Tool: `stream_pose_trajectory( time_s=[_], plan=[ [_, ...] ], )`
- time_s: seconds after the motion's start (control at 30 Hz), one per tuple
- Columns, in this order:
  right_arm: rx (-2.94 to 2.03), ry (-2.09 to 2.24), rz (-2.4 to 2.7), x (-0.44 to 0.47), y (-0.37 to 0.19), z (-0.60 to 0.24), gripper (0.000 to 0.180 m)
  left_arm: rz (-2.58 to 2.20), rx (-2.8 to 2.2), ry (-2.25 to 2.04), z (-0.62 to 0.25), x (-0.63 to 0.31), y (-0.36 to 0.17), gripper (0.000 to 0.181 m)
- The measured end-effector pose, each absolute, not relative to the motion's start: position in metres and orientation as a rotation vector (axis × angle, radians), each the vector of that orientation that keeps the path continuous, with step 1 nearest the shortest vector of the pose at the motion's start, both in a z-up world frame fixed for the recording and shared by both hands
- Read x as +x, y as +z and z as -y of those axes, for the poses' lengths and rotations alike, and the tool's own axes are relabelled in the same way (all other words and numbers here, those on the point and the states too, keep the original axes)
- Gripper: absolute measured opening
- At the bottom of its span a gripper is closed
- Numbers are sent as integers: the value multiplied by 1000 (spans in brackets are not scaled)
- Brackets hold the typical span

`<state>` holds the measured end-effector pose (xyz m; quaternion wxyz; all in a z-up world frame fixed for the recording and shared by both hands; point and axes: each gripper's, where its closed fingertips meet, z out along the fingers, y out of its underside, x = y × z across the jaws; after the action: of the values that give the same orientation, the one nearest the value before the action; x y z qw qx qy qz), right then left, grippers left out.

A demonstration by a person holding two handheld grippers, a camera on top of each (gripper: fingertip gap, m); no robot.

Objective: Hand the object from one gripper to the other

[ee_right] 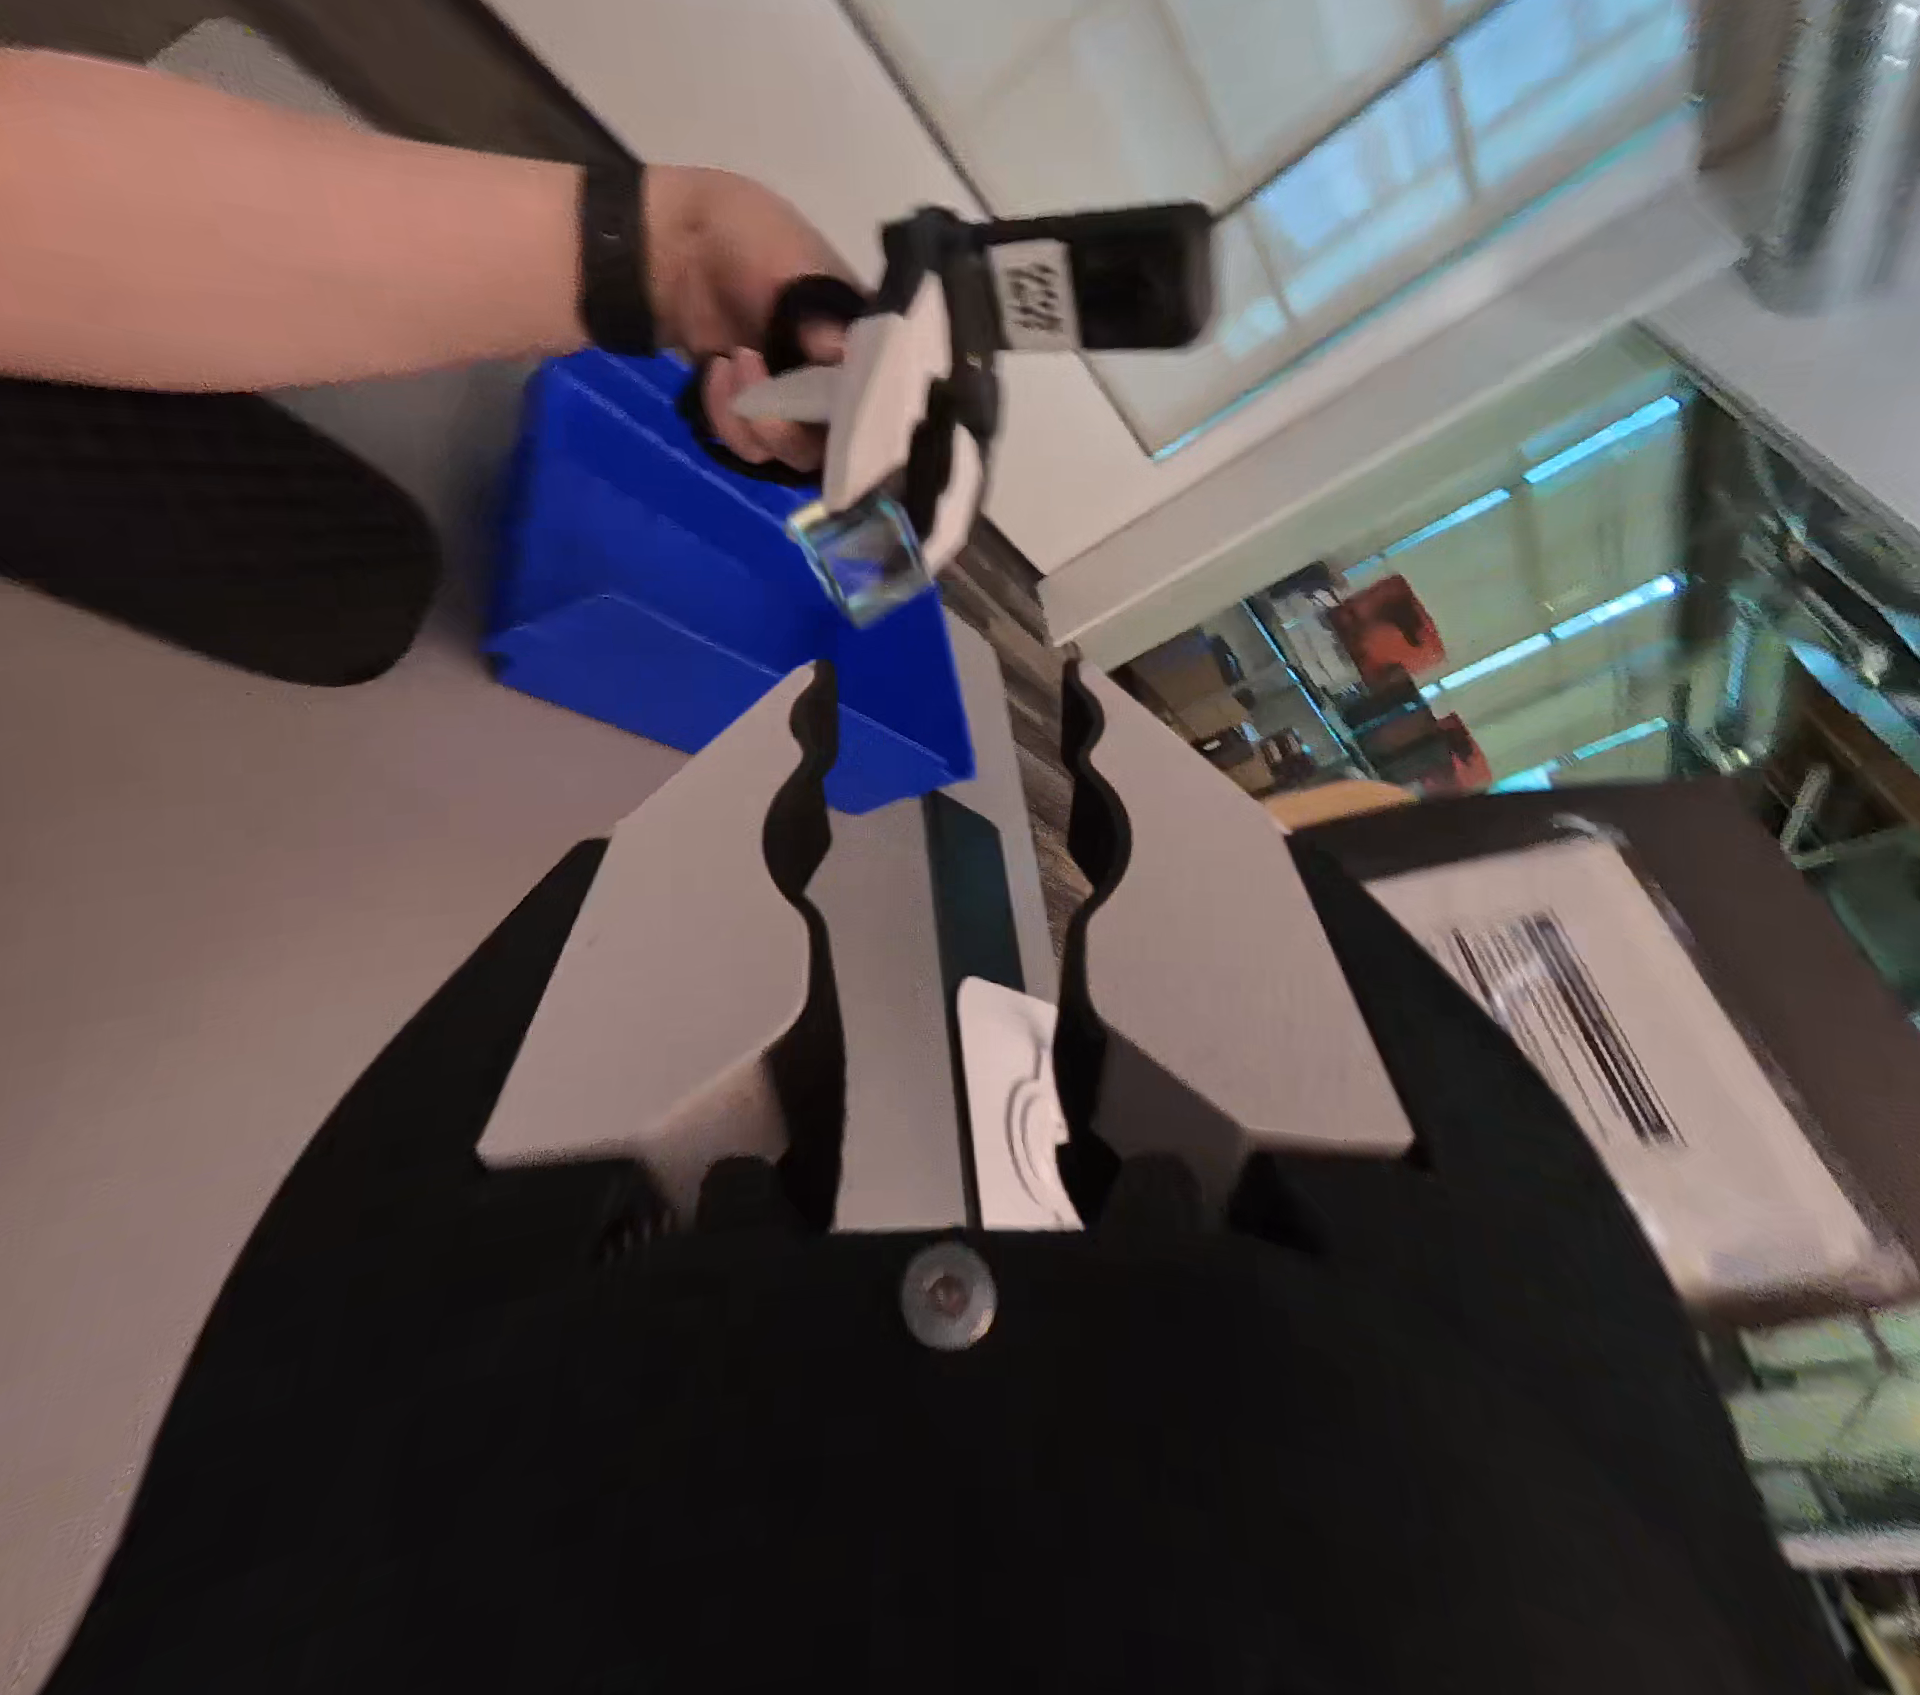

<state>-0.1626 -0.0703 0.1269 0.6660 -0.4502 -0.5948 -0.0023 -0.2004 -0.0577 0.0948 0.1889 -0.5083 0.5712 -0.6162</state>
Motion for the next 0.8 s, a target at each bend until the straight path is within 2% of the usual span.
stream_pose_trajectory(
  time_s=[0.17, 0.4, 0.47, 0.53, 0.63, 0.8],
  plan=[
    [-1042, 8, 1570, -205, 87, 82, 51, -1824, -1404, -1685, 85, -197, 77, 25],
    [-1018, -69, 1630, -221, 75, 81, 39, -1876, -1399, -1693, 93, -198, 73, 25],
    [-1030, -117, 1626, -219, 73, 76, 29, -1884, -1382, -1700, 95, -199, 75, 24],
    [-1014, -130, 1614, -220, 77, 76, 26, -1861, -1371, -1725, 95, -199, 79, 25],
    [-1011, -6, 1496, -220, 98, 77, 26, -1677, -1321, -1788, 80, -196, 105, 52],
    [-1244, 579, 1117, -189, 135, 55, 25, -1288, -1060, -1494, 35, -200, 157, 74]
  ],
)
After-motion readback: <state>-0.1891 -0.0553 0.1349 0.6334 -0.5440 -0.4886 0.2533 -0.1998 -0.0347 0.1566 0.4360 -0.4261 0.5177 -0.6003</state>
